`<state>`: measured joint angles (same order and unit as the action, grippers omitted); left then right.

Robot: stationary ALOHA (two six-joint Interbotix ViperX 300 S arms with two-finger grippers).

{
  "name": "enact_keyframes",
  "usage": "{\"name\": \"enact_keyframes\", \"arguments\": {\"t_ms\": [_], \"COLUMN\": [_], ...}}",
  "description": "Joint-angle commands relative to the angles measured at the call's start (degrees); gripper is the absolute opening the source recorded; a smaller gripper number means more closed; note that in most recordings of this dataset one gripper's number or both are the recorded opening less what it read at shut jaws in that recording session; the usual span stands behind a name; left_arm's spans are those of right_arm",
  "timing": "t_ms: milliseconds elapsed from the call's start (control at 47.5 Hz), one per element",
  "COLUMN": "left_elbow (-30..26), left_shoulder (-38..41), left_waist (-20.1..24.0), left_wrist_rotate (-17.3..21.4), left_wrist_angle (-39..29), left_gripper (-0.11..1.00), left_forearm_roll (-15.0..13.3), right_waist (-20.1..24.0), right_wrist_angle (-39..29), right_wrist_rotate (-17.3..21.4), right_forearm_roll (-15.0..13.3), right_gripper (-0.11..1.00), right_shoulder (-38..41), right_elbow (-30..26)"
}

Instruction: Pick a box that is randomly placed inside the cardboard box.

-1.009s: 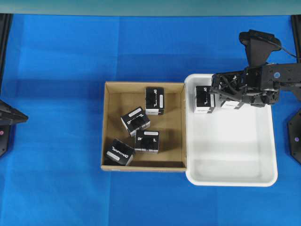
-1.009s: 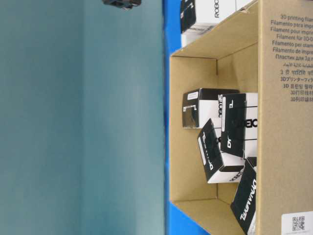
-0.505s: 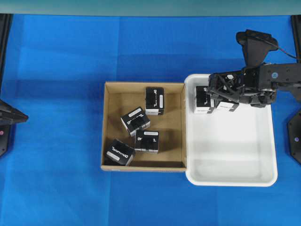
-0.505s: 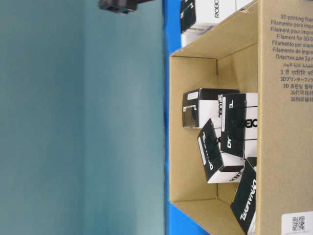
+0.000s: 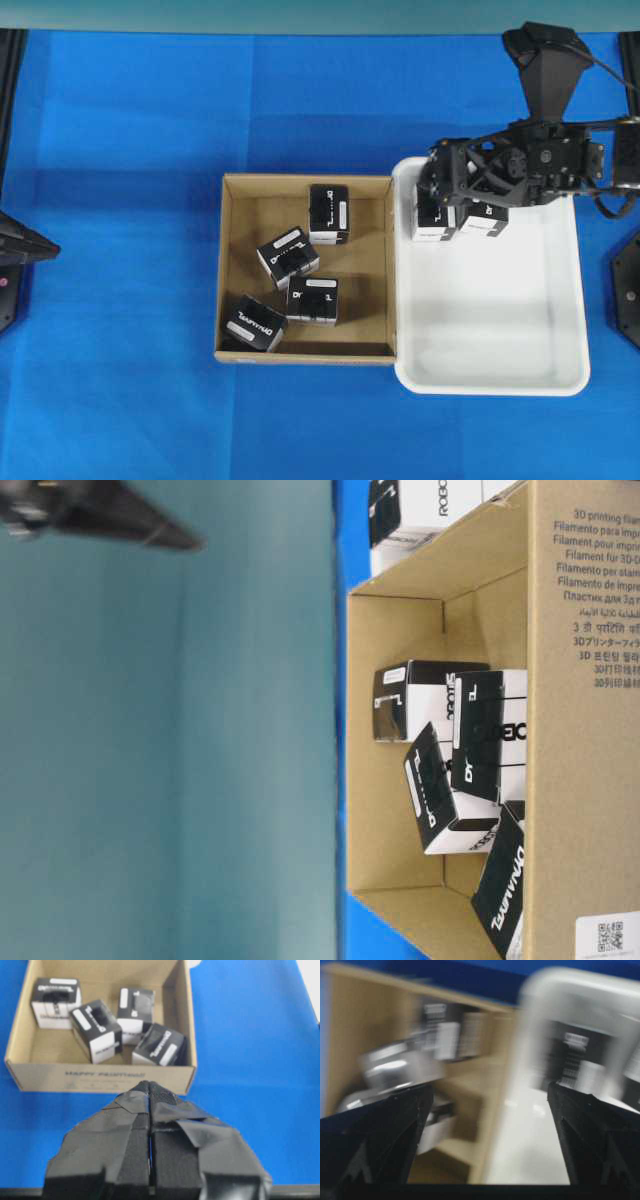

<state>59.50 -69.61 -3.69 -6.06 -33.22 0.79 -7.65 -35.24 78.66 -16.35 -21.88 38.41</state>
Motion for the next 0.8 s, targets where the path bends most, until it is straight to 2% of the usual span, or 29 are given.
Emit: {"name": "enact_keyframes", "arguments": {"t_ms": [0,273,442,589,694,778], "left_elbow": [-0.8,-1.1,-0.5,-0.5,-0.8,-1.1], "left_shoulder": [0.4,-0.3,0.8,1.7,1.3,0.8], "left_waist": [0.1,0.2,0.7,0.7,0.7,1.1], "left_wrist_rotate": [0.0,-0.2,0.6,0.0,0.0,0.0], "left_wrist_angle": [0.4,0.6,0.7,1.5,4.7,7.8], "left_gripper": [-0.07,-0.07,-0.07,-0.07,-0.07,-0.07], "left_forearm_roll": [0.2,0.2,0.2,0.2,0.2,0.2], "right_waist": [1.2,2.9,3.3,3.3,3.3,3.3], "right_wrist_angle": [5.6,20.2,28.9,33.2,35.4,36.2], "right_wrist_rotate": [-3.0,-16.9,-28.7,-37.9,-43.5,-46.2], "right_forearm_roll": [-0.4,-0.4,-0.6,-0.6,-0.6,-0.6], "right_gripper": [0.95,0.95,0.95,0.95,0.95,0.95], "right_shoulder": [-0.3,-0.2,-1.3,-3.0,-4.8,-6.4], "right_elbow": [-1.0,-0.9,0.4,1.7,3.1,4.4]}}
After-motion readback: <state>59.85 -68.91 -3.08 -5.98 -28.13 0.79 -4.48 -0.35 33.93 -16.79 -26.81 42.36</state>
